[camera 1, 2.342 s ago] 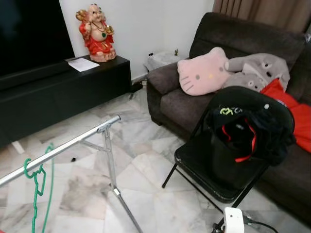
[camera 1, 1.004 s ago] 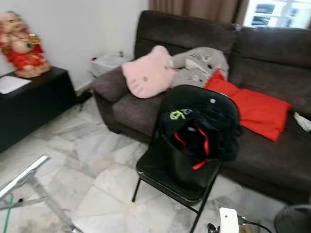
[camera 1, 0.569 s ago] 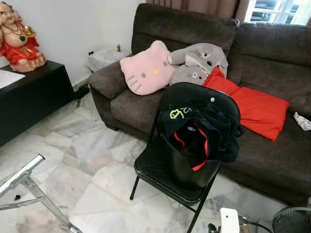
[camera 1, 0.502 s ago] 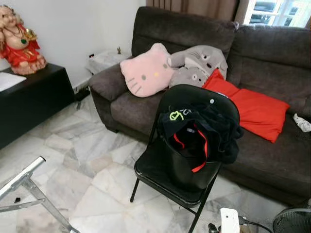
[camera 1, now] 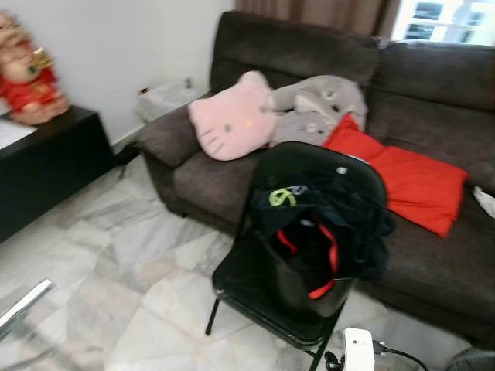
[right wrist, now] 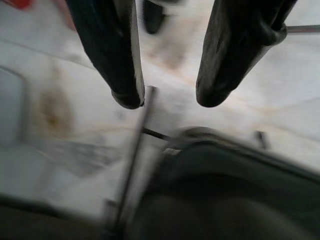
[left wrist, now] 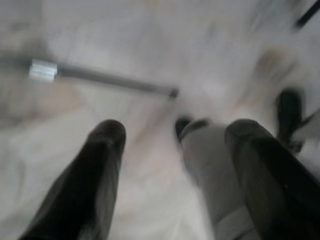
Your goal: Hang hanger
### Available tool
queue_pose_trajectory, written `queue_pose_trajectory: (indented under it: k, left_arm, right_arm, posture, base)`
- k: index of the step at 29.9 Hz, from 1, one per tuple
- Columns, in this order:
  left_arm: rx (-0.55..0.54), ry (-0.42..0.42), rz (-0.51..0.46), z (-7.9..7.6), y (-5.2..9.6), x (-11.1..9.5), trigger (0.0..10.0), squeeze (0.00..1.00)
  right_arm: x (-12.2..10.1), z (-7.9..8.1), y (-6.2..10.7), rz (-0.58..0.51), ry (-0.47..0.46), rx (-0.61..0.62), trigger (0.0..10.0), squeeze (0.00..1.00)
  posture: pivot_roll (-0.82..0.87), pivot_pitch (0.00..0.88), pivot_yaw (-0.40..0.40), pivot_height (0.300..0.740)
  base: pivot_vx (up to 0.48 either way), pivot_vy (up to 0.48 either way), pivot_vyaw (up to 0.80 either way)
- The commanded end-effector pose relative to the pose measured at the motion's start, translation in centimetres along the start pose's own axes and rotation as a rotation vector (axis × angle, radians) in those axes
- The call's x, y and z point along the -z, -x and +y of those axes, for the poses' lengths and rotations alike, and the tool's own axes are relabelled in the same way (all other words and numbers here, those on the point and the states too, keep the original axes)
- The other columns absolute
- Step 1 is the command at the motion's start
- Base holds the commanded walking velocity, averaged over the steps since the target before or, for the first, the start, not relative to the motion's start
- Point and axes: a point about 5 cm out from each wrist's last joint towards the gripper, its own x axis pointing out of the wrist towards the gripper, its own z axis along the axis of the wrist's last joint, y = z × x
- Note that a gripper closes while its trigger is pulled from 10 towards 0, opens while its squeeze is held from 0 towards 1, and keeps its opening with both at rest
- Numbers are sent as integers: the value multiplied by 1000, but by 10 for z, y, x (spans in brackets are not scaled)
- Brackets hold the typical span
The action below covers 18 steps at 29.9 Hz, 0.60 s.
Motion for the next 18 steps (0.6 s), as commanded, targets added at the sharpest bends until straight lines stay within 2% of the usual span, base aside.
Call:
queue_pose_trajectory:
  k: [1,6,18]
  left_arm:
    - [-8,-17,37,5,3,11,10000,0]
    - [-5,-15,37,5,3,11,10000,0]
    - [-4,-11,51,4,4,16,10000,0]
  right_arm:
    - [-11,12,-3,-31,-1,-28,10000,0]
    - [-12,12,-3,-40,-9,-17,10000,0]
    - [-16,9,0,-174,-151,28,10000,0]
  posture:
    - [7,0,23,740]
    - [6,0,20,740]
    - [-40,10,16,740]
  base:
    - [0,0,0]
    - [0,0,0]
    - [0,0,0]
